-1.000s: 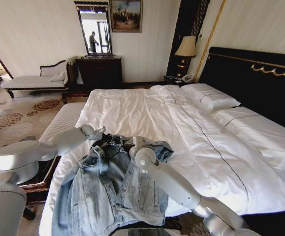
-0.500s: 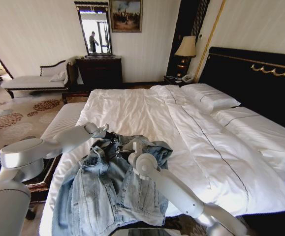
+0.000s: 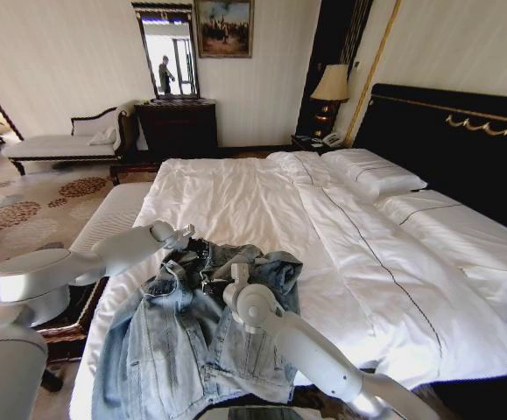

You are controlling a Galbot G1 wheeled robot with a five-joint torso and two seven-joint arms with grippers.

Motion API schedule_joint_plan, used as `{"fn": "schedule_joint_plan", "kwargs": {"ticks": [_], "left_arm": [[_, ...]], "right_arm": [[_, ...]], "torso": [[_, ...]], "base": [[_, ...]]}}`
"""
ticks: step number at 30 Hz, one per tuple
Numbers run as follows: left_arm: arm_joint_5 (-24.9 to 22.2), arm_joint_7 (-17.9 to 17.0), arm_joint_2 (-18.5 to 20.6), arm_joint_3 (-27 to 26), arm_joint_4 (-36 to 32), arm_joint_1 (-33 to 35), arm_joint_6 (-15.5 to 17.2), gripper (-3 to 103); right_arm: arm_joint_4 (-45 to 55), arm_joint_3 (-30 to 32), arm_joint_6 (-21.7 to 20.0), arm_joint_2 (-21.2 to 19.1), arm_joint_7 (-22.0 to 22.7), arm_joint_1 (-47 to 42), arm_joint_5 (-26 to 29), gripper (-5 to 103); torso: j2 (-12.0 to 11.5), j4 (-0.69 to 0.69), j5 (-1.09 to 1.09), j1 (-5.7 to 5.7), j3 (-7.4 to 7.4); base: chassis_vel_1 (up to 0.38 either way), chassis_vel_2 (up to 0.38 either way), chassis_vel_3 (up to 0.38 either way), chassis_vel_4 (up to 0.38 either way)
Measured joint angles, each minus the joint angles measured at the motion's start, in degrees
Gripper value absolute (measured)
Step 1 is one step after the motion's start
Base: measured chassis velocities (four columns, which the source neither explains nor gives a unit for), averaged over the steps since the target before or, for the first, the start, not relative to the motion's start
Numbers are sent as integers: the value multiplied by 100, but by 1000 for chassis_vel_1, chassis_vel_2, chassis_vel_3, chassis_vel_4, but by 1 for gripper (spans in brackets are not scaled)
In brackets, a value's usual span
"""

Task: Pick up the clothes from the bed and hang them on the clothes hanger.

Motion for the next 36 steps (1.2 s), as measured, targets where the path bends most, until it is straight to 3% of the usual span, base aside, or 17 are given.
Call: {"fn": "schedule_joint_plan", "kwargs": {"ticks": [7, 9, 13, 16, 18, 19, 21, 24, 26, 28, 29, 30, 33, 34, 36], "left_arm": [[155, 140, 98, 18, 171, -12, -162, 26], [165, 157, 91, 19, 204, -18, -180, 26], [190, 209, 77, 35, 270, -78, -238, 26], [191, 145, 105, 34, 228, -87, -237, 23], [195, 66, 188, 11, 153, -92, -220, 31], [195, 66, 188, 11, 153, -92, -220, 31], [242, 28, 267, -17, 80, -94, -220, 42], [287, -11, 383, -44, -42, -111, -219, 47], [343, -56, 470, -52, -132, -133, -226, 58], [354, -70, 499, -59, -167, -143, -230, 58], [357, -133, 603, -116, -307, -163, -232, 70], [352, -189, 683, -184, -416, -169, -230, 70], [165, -501, 1056, -612, -856, -110, -87, 85], [165, -501, 1056, -612, -856, -110, -87, 85], [-62, -773, 1349, -1116, -1198, 100, 127, 90]], "right_arm": [[-62, -18, -17, 23, 1, 19, -30, 5], [-65, -22, -17, 25, 1, 29, -30, 9], [-84, -39, -20, 38, 24, 86, -24, 31], [-81, -35, -20, 30, 32, 90, -23, 36], [-76, -3, -28, -8, 34, 101, -24, 47], [-76, -3, -28, -8, 34, 101, -24, 47], [-66, 45, -35, -36, 34, 112, -20, 58], [-39, 93, -43, -72, 34, 130, 5, 63], [-18, 125, -47, -110, 34, 147, 13, 74], [-6, 140, -50, -117, 33, 148, 15, 74], [20, 201, -57, -141, 32, 149, 17, 85], [38, 248, -64, -165, 27, 147, 17, 90], [102, 412, -88, -262, -49, 106, -55, 98], [102, 412, -88, -262, -49, 106, -55, 98], [112, 509, -94, -350, -223, 69, -301, 100]], "torso": [[0, 1, 0, 0, 0], [0, 1, 0, 0, 0], [0, 0, 1, 0, 0], [0, -1, 1, 0, 0], [0, 0, 2, 0, 0], [0, 0, 2, 0, 0], [0, 1, 1, 0, 0], [0, 1, 1, 0, 0], [0, 1, 1, 0, 0], [0, 1, 1, 0, 0], [0, -1, 1, 0, 0], [0, 0, 1, 0, 0], [0, -2, 2, 0, 0], [0, -2, 2, 0, 0], [0, -1, 1, 0, 0]], "base": [[0, 0, 0, 0], [0, 0, 0, 0], [0, 0, 0, 0], [0, 0, 0, 0], [0, 0, 0, 0], [0, 0, 0, 0], [0, 0, 0, 0], [0, 0, 0, 0], [0, 0, 0, 0], [0, 0, 0, 0], [0, 0, 0, 0], [0, 0, 0, 0], [0, 0, 0, 0], [0, 0, 0, 0], [0, 0, 0, 0]]}}
